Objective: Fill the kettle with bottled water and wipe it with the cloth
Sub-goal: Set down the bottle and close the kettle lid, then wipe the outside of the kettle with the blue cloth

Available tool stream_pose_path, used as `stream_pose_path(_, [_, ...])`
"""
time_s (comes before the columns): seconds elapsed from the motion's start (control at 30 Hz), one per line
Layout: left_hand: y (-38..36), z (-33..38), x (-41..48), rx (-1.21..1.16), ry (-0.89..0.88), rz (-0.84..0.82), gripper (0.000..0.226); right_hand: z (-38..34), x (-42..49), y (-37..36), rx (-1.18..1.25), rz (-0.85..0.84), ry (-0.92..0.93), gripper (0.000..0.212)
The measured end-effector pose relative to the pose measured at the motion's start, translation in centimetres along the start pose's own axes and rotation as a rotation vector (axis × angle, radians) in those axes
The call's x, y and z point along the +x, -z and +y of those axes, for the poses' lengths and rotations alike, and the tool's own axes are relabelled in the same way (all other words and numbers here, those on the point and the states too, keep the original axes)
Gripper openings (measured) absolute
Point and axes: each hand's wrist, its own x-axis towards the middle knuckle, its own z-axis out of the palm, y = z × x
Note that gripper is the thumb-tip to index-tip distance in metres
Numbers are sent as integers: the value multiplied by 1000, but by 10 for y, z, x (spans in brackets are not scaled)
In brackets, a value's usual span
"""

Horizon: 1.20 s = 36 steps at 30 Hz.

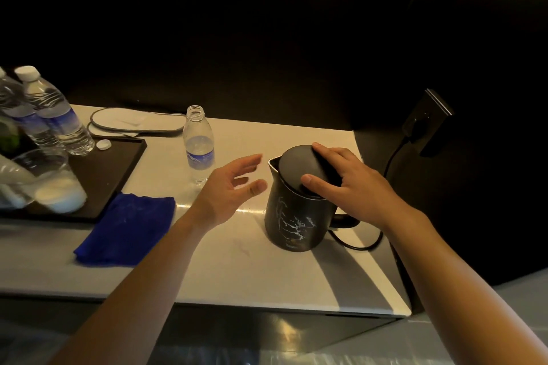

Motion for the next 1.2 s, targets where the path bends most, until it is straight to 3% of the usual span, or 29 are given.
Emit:
stream_pose_path(0.13, [51,-37,-23,408,33,230,61,0,1,0,-8,-6,-22,100])
stream_pose_path(0.2, [78,-60,-37,734,145,314,58,-1,2,1,2,-18,-31,104])
stream_pose_path(0.3, [104,-93,-61,1131,405,158,72,-1,3,3,23,-51,-43,104])
stream_pose_path(0.4, [108,-120,-80,1133,499,16,79,2,4,6,80,-100,-44,95])
stream_pose_path(0.7, [103,-135,-83,1054,395,173,54,10,0,8,226,-124,-40,75])
stream_pose_path(0.77, [97,-131,-83,931,362,310,51,11,-1,6,231,-103,-41,68])
stream_pose_path(0.83, [87,-118,-86,661,399,497,46,9,-3,5,234,-80,-49,66])
stream_pose_path(1.0, [49,-55,-88,-436,508,818,22,4,-9,-2,231,-43,-56,67])
stream_pose_path(1.1, [12,-24,-88,-954,462,772,24,4,-11,-6,197,-21,-46,69])
stream_pose_path(1.2, [-39,9,-79,-1112,273,630,35,5,-12,-9,181,-2,-51,70])
